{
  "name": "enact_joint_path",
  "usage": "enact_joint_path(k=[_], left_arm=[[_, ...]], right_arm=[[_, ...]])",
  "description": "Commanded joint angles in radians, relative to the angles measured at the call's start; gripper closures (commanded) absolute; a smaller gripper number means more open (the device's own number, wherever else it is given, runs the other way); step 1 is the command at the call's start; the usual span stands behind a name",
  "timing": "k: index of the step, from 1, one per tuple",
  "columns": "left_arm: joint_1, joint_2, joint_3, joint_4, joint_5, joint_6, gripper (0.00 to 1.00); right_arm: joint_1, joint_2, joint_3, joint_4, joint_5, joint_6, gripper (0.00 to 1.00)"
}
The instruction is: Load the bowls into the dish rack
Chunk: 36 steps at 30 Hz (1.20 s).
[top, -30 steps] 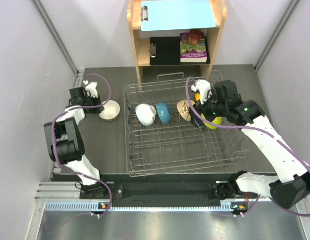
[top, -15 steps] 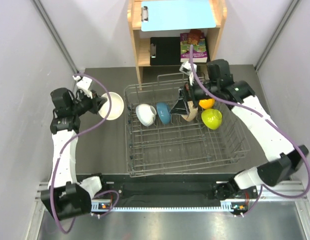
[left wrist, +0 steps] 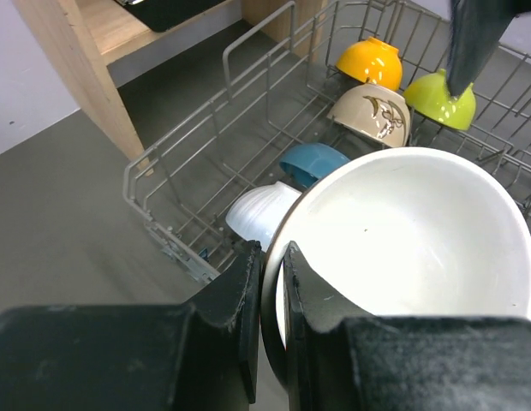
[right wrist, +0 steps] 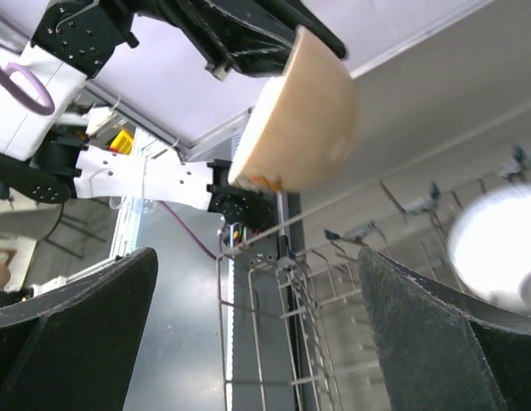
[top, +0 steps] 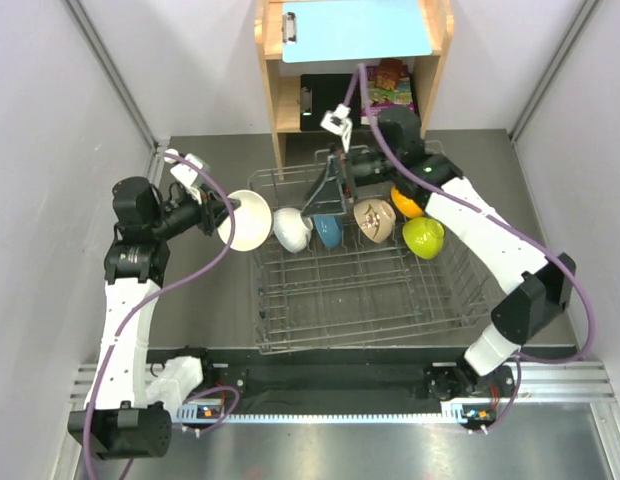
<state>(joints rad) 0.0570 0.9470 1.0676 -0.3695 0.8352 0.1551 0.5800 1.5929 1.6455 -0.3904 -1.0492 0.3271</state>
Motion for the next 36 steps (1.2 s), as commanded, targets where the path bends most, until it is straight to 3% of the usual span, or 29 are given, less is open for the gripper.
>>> enact_joint_path(k=[1,14,23,36], left_arm=[[-0.032,-0.013,0.02,0.072,-0.008,-0.042,1.0],[-0.052,-0.025,-0.004,0.11,0.036,-0.091,1.0],[-0.052,-0.028,-0.055,0.126,0.027,-0.091,1.0],[-0.054,-0.037,-0.058,0.144,0.019,-0.117,1.0]], right_arm=[[0.09,0.079,0.062,0.05,-0.012,0.0,0.0],[0.147,0.282,0.214,-0.005,-0.063,-0.011,0.0],[0.149,0.294,0.237,0.033,-0.181,0.052,0.0],[0.158,0.367,0.26,0.132,-0.184,0.147,0.0]])
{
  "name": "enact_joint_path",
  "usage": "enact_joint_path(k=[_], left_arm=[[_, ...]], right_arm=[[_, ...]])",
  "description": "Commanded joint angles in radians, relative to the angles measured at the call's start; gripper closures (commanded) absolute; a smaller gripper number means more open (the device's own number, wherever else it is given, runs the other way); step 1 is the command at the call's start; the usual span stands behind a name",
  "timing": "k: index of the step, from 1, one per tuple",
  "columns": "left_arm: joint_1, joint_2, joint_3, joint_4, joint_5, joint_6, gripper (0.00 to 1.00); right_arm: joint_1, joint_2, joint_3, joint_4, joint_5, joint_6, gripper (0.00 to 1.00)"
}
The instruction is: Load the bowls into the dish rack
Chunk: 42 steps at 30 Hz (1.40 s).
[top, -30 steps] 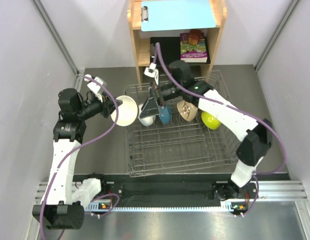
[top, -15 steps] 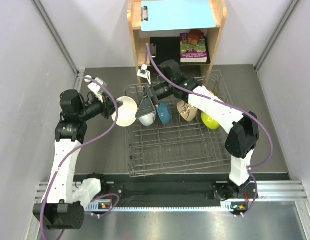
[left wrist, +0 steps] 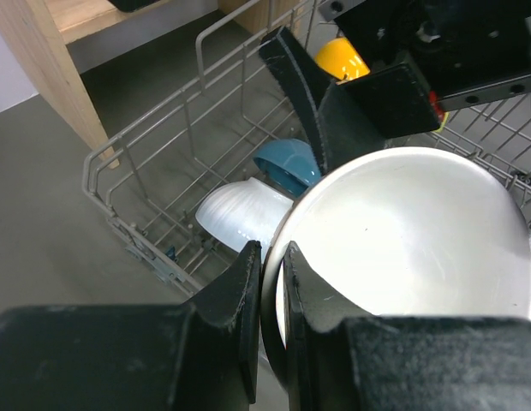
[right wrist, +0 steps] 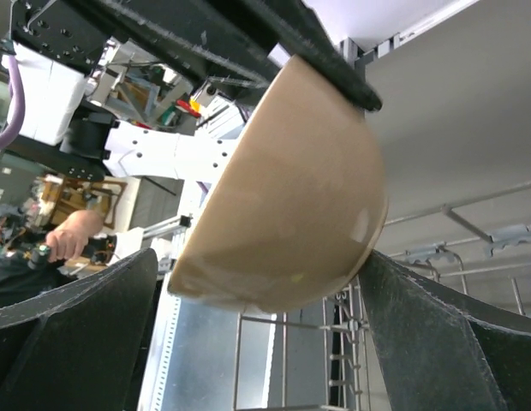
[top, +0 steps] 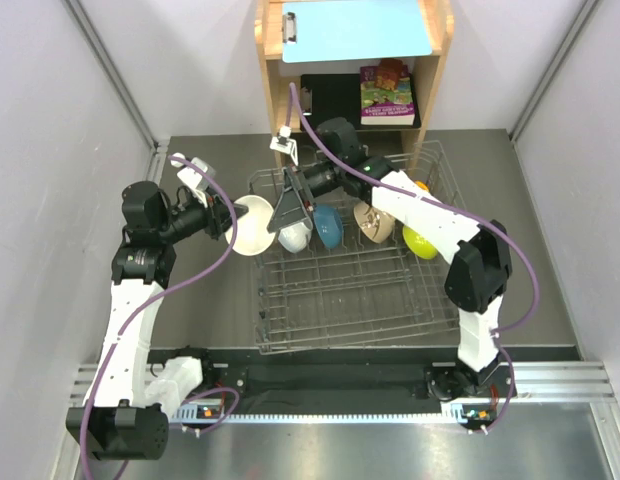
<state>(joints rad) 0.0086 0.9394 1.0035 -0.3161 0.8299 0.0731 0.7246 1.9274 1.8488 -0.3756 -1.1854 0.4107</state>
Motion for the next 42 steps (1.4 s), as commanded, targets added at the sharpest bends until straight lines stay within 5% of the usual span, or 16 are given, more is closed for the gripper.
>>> enact_joint_path(k=[1,11,20,22,24,26,42], left_arm=[[-0.004,-0.033,0.006,0.091,0.023,-0.035,1.0],[-0.004,-0.034,-0.005,0.101,-0.017,-0.021,1.0],[-0.006,-0.042,-0.014,0.081,-0.113,0.069,1.0],[-0.006,-0.04,-0.011,0.071,-0.15,0.088,1.0],[-0.004,-0.04,-0.014,0.069,-0.163,0.105,1.0],[-0.004,-0.044,-0.022,0.075,-0.173,0.108,1.0],[-0.044,-0.036,-0.08,0.094,-0.328,0.177,1.0]], right_arm=[[0.012,0.048,0.058,0.128,-0.051,0.075,0.0],[0.032,0.094,0.027,0.309,-0.114,0.279,0.0],[0.061,0.09,-0.068,0.673,-0.154,0.577,0.04],[0.064,0.102,-0.12,0.836,-0.161,0.757,0.06],[0.061,0.132,-0.181,1.306,-0.157,1.008,0.08],[0.064,0.153,-0.206,1.499,-0.148,1.177,0.07],[0.065,0.18,-0.184,1.485,-0.128,1.16,0.11]])
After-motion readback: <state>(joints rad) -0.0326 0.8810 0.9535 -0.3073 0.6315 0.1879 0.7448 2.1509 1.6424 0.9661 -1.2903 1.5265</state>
